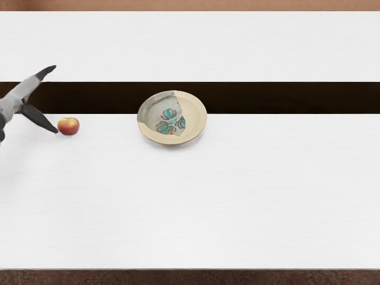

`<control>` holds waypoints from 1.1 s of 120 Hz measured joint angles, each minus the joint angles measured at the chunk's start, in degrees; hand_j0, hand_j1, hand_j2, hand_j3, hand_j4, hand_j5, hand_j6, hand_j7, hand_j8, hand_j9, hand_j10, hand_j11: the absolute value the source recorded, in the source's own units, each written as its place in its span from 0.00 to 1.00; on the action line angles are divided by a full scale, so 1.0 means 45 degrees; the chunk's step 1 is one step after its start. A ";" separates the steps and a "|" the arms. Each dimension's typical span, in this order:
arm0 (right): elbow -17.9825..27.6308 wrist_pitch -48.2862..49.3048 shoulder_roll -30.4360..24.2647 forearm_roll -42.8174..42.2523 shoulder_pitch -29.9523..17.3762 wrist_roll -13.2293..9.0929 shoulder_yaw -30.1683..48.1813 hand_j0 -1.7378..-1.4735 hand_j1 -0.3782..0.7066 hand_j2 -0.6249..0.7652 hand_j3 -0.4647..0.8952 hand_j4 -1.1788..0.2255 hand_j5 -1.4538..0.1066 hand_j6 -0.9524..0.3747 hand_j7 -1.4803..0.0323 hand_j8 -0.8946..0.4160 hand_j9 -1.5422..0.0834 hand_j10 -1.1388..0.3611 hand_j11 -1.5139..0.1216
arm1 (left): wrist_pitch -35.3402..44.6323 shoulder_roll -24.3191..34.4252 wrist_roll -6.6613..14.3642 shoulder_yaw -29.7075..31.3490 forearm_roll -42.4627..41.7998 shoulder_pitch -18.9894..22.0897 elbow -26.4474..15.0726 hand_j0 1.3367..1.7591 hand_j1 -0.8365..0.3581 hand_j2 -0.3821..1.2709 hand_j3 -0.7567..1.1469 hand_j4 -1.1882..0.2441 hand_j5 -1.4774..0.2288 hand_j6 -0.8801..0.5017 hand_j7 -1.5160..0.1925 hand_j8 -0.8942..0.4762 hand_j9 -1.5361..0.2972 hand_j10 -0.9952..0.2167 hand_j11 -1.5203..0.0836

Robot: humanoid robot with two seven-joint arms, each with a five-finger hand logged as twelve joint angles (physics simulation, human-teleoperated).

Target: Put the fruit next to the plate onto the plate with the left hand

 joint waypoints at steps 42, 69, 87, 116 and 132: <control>0.0000 -0.0001 0.0000 0.0000 0.0000 0.0000 0.0000 0.30 0.03 0.45 0.34 0.84 0.93 0.72 0.98 0.68 0.95 0.76 0.93 | 0.0973 0.0489 0.0000 0.2889 0.2950 -0.2655 -0.2322 0.75 0.98 0.24 0.39 0.82 0.86 0.63 0.88 0.64 0.83 0.81 0.94; 0.0001 -0.0002 0.0000 0.0000 0.0000 0.0000 0.0000 0.30 0.03 0.45 0.34 0.84 0.93 0.72 0.98 0.68 0.95 0.76 0.93 | 0.0994 0.0057 0.0000 0.5324 0.2704 -0.3541 -0.2527 0.76 0.98 0.24 0.40 0.82 0.86 0.63 0.88 0.64 0.83 0.81 0.94; 0.0000 -0.0002 0.0000 0.0000 0.0000 0.0001 0.0000 0.30 0.03 0.45 0.34 0.84 0.93 0.72 0.98 0.68 0.95 0.76 0.93 | 0.0905 -0.0004 0.0000 0.5997 0.2030 -0.3706 -0.2736 0.76 0.98 0.24 0.40 0.82 0.86 0.62 0.88 0.64 0.83 0.81 0.94; 0.0000 -0.0002 0.0000 0.0000 0.0000 0.0000 0.0000 0.30 0.03 0.45 0.34 0.84 0.93 0.72 0.98 0.68 0.95 0.76 0.93 | 0.0888 -0.0271 0.0000 0.7076 0.1809 -0.3690 -0.2761 0.76 0.89 0.25 0.40 0.75 0.79 0.56 0.81 0.57 0.76 0.73 0.86; 0.0001 -0.0002 0.0000 0.0000 0.0000 0.0000 0.0000 0.30 0.03 0.45 0.34 0.84 0.93 0.72 0.98 0.68 0.95 0.76 0.93 | 0.0904 -0.0781 0.0000 0.7690 0.1893 -0.3701 -0.2473 0.76 0.81 0.26 0.40 0.70 0.73 0.50 0.75 0.52 0.71 0.67 0.80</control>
